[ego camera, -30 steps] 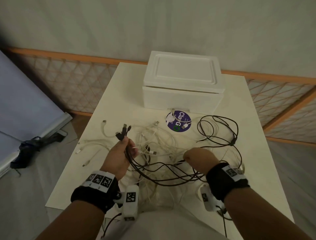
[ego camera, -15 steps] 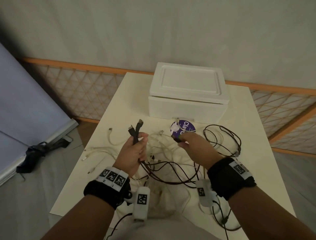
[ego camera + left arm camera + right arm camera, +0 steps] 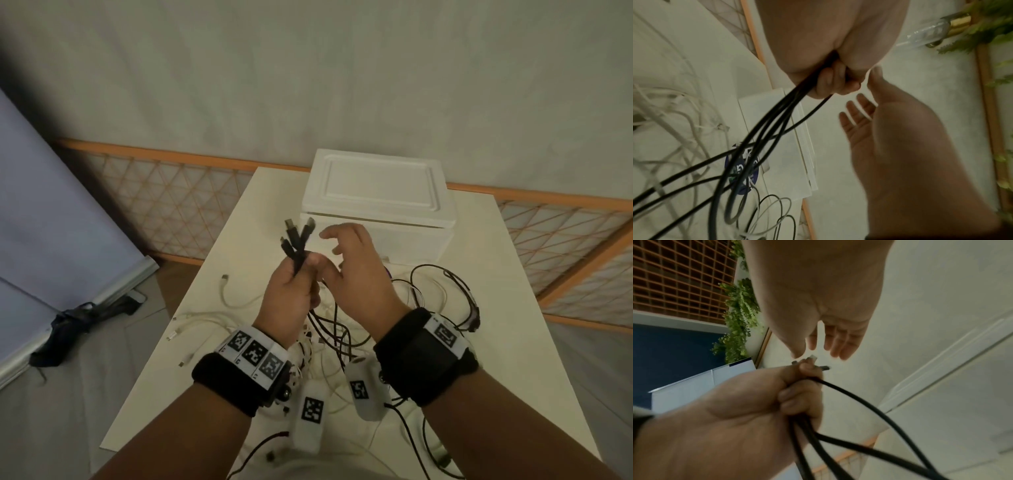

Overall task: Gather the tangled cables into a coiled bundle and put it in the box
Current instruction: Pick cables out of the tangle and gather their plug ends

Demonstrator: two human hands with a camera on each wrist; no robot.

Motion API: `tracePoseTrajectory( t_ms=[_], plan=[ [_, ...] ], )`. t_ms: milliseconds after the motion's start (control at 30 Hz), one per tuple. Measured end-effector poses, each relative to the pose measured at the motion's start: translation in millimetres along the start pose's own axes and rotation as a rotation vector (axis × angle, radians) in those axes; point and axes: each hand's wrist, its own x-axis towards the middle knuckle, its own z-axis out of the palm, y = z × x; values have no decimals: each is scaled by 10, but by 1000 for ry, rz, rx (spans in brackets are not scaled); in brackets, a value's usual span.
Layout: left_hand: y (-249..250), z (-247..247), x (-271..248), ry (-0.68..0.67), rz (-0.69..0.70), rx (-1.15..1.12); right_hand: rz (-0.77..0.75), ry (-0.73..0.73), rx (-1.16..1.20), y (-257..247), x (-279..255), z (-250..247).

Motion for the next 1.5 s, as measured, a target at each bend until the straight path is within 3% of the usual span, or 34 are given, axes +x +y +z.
tracePoseTrajectory(
  t_ms=[100,167,200,300,400,467,600,767,867,1000,1067,1100,1167,1267,1400,1500],
  plan=[
    [40,-108,54,58,44,-41,182,-341,133,72,-48,67],
    [80,-195,110,104,64,-52,211,-555,108,148,-102,118],
    [115,-245,144,143,68,-50,211,-593,78,180,-128,144],
    [241,-422,253,238,60,-170,226,-555,-50,359,-166,227],
    [328,-560,303,219,18,-345,241,-570,-173,532,-157,269],
    [292,-615,302,226,8,-217,201,-551,-216,515,-92,247],
    [78,-660,276,147,-62,160,42,-348,-139,187,180,78],
    [96,-466,256,-34,-67,276,-287,-313,-83,-201,363,20],
    [235,-334,261,-60,10,257,-236,-243,40,-229,386,16],
    [389,-259,277,-120,63,183,-241,1,122,-167,328,44],
    [431,-261,313,-87,109,163,-200,95,121,-91,268,83],
    [454,-280,339,-44,133,187,-134,63,121,-43,238,98],
    [484,-350,399,55,169,208,9,-165,34,108,168,132],
    [596,-450,466,105,175,6,62,-419,-214,375,64,161],
    [648,-430,476,44,126,-234,99,-536,-375,462,126,-16],
    [532,-340,471,64,47,-125,108,-453,-316,302,266,-191]
  ],
)
